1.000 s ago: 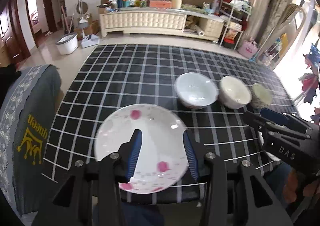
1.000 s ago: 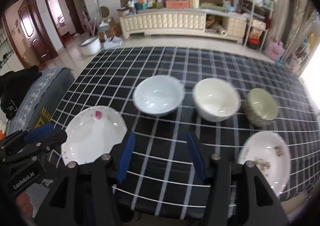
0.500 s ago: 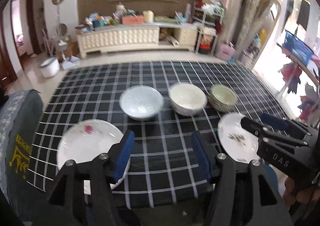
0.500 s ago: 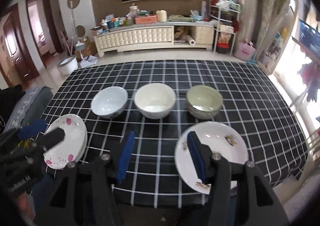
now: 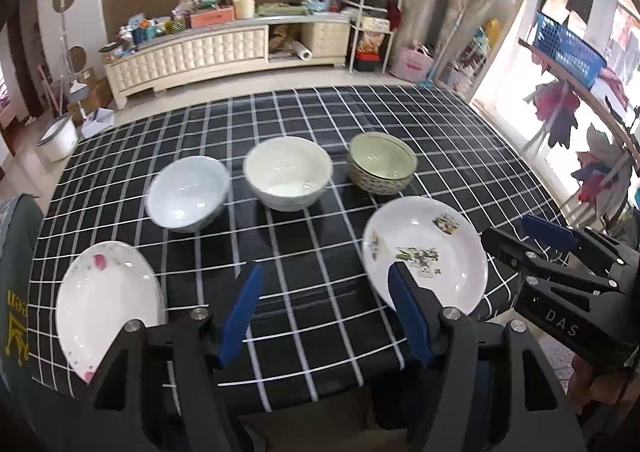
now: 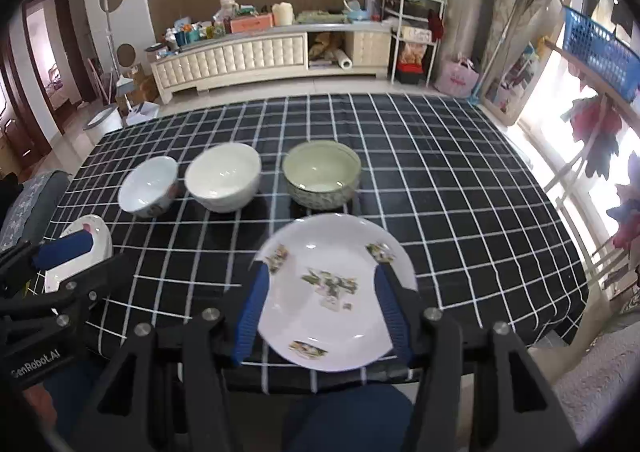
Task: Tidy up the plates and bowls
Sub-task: 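Pinch the rim of the cartoon-print plate with both grippers and lift it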
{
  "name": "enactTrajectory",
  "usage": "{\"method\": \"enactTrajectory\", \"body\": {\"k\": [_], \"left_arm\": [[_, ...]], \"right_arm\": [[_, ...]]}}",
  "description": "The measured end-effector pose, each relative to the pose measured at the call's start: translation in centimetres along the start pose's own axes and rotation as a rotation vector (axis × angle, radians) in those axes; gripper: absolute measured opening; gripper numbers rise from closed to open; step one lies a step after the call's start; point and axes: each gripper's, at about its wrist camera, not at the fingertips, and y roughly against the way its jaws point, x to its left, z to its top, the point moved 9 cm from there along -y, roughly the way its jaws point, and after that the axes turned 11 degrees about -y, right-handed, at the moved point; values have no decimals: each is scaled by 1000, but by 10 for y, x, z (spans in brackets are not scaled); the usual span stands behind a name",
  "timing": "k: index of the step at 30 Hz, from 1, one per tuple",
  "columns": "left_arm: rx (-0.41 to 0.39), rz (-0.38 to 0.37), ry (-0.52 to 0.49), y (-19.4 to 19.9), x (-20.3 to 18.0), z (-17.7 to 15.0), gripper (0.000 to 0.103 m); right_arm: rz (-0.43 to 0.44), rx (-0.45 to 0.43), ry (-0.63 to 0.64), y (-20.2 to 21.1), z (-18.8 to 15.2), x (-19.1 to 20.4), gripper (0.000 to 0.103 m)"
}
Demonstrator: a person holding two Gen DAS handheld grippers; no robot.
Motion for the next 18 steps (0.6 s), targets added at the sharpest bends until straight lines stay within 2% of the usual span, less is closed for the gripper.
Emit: {"method": "enactTrajectory", "body": {"k": [8,14,18], "left_arm": [[83,-65,-22,-44,-31,6,63],[131,-57,-36,-76,-41,6,63],[201,-80,-32,-99,-45,0,63]], "right_arm": [[-27,57,-20,-24,-3,-36,59],[-36,115,-58,-49,-12,-63,59],[-43,144,-74,-66,-18,-76,59]]}}
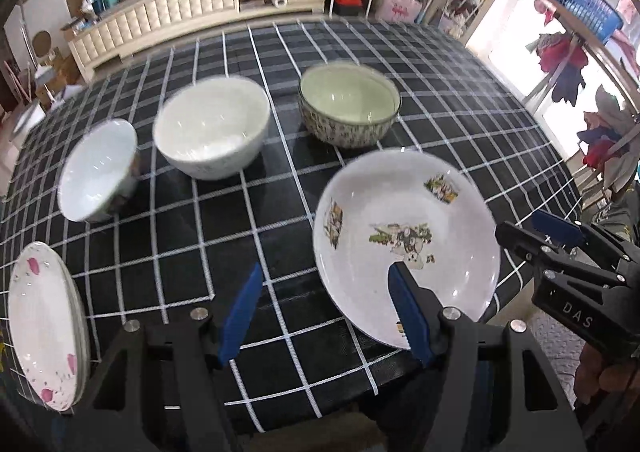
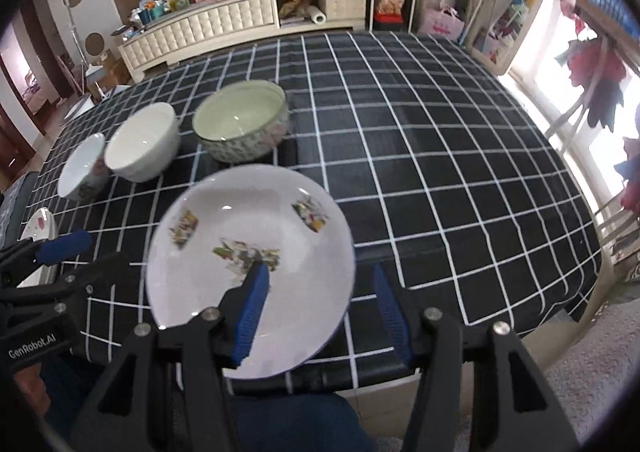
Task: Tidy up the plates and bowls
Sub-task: 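Pinch the rim of the cartoon-print plate with both grippers and lift it, then carry the cartoon-print plate onto the pink-spotted plate stack and lower it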
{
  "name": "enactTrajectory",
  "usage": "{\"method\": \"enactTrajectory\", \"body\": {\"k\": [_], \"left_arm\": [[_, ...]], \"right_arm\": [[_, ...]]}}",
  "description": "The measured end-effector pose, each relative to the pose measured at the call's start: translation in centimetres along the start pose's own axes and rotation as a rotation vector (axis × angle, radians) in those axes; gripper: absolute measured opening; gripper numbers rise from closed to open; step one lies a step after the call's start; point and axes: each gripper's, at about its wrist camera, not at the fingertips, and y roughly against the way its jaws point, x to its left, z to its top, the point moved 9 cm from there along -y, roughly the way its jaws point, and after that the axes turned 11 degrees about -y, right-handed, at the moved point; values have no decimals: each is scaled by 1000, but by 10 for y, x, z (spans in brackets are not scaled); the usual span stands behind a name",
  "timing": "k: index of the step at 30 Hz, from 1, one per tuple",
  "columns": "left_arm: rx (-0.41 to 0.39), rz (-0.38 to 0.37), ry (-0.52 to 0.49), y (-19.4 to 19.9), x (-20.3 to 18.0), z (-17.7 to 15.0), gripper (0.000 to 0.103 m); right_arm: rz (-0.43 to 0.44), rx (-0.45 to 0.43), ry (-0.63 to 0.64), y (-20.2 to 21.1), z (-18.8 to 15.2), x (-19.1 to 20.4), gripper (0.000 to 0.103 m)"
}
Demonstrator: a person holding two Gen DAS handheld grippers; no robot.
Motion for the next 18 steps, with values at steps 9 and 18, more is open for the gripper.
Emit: {"method": "enactTrajectory", "body": {"k": [9,18], "left_arm": [[102,-41,3,-44,1,-5,49],[138,-73,-1,-64,-3,-9,18]], "right_arm": [[0,37,12,-31,2,-8,59],[3,68,18,-55,-3,-9,25]]}}
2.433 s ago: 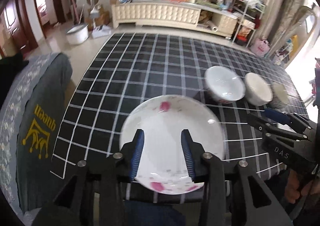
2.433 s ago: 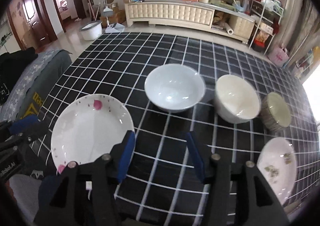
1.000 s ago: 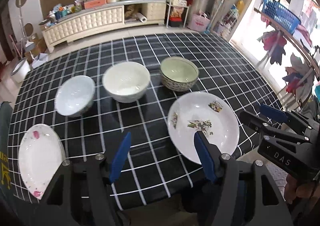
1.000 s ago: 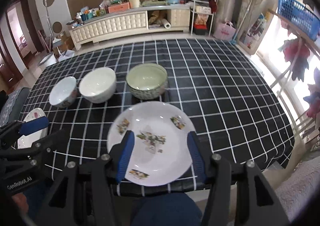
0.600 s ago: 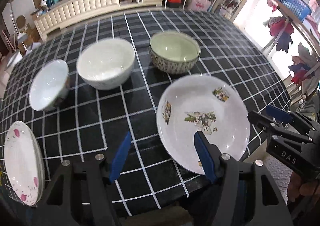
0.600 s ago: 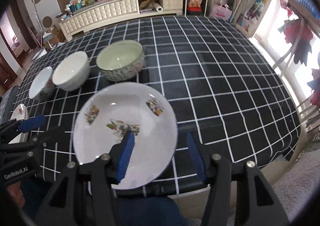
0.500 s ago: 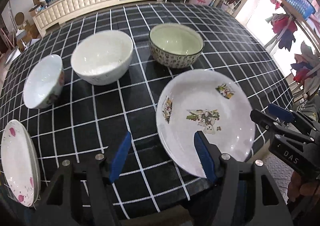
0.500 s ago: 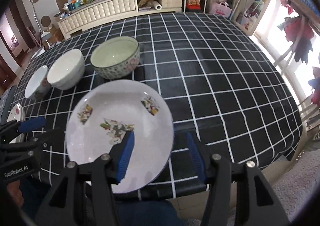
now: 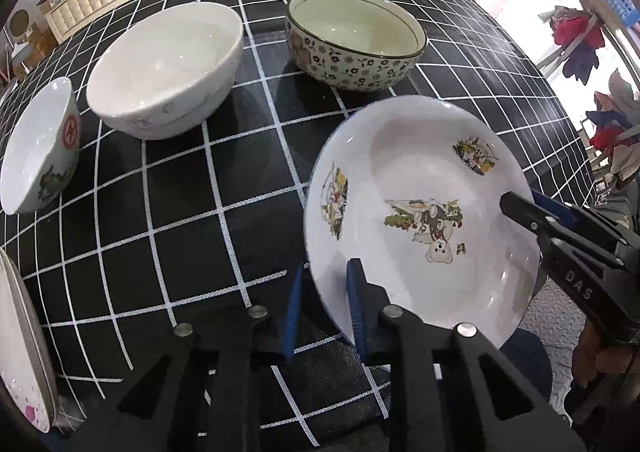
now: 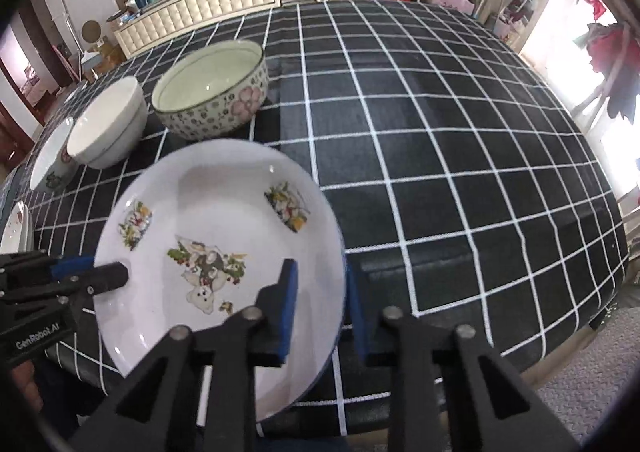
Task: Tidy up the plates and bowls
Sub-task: 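Carry the cartoon-print plate onto the pink-spotted plate stack and lower it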
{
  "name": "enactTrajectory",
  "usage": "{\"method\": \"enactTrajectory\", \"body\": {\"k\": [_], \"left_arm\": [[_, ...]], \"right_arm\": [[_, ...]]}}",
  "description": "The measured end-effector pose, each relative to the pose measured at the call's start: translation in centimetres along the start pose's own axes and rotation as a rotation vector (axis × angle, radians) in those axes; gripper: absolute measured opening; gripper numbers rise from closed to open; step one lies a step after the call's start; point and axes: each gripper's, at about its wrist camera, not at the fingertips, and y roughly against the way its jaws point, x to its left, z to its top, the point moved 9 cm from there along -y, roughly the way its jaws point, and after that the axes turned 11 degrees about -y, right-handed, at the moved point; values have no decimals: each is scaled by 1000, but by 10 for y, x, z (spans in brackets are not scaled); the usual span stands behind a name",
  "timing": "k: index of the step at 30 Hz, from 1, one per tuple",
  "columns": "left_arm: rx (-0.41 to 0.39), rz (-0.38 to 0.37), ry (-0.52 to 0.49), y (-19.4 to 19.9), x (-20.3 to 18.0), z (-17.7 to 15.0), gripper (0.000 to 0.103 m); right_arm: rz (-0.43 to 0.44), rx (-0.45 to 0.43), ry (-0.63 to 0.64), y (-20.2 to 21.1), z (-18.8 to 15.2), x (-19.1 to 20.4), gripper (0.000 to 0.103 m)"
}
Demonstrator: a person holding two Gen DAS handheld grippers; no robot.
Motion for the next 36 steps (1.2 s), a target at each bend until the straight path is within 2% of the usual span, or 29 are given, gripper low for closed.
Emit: {"method": "enactTrajectory", "body": {"k": [5,12,21,24,28,36], "left_arm": [[2,-14,11,-8,0,2,17],[-9,33,26,-11,-4,5,21],[-9,-3,34,-7,1,-2,18],[-19,8,12,4,5,-6,17],[-31,7,49,20,15,-11,17],[-100,49,70,68,42,-28,17]], "right_arm": [[8,4,-16,-3,-1,-3,22],[49,1,-36,-5,-2,-4,22],[38,13,-55,-3,-2,-5,21],[41,15,-59,-2,0,-2,21],[55,2,-54,8,2,11,19],[93,-42,0,38,5,55,18]]}}
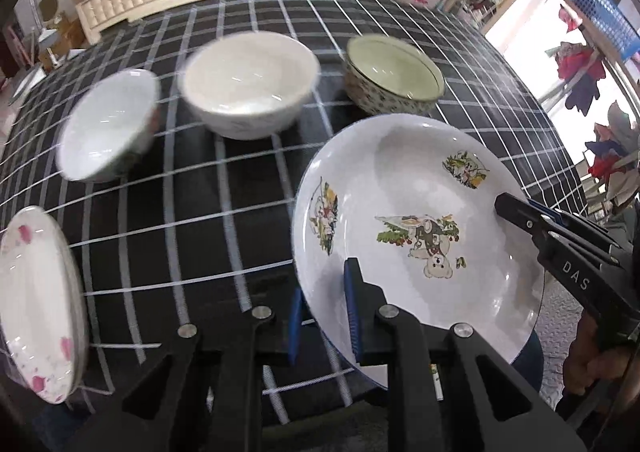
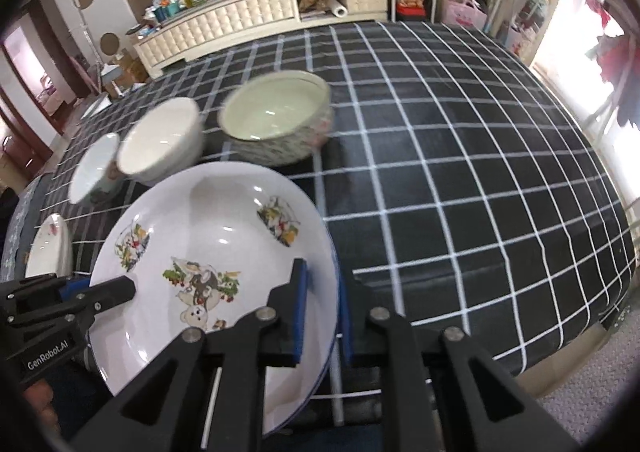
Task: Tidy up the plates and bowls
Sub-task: 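Carry the cartoon-print plate onto the pink-spotted plate stack and lower it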
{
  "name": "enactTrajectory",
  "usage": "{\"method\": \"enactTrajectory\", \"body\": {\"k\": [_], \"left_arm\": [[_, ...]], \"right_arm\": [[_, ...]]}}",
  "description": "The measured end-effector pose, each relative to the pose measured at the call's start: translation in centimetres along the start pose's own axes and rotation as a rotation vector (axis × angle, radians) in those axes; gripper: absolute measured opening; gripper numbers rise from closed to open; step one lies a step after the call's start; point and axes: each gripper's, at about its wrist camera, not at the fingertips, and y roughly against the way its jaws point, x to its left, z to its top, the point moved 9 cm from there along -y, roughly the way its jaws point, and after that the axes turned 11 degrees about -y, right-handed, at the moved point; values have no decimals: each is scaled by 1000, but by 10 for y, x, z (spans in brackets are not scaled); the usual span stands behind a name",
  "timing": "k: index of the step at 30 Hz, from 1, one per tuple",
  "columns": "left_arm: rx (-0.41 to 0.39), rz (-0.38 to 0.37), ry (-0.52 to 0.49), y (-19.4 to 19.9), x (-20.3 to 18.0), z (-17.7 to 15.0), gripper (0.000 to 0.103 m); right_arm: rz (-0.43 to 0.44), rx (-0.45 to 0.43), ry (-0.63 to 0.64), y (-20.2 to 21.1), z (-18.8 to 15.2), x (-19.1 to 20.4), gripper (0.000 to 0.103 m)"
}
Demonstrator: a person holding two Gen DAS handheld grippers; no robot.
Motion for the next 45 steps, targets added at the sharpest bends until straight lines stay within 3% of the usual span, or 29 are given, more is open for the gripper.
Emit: {"method": "enactTrajectory", "body": {"k": [12,22,27,34,45], "left_arm": [[-57,107,162,70,105,-53,17],[-43,208,309,102,198,-111,17],[-38,228,362,110,225,-136,17],[-15,235,421,107,249,-162,17],[-7,211,458,97,269,-176,17]], "right_arm": [[121,-5,116,13,-15,114,16],[234,70,204,-11,-44,220,15],[258,104,258,-24,-56,257,15],[255,138,307,-34,-74,285,15],[239,168,336,-45,-85,303,15]]}}
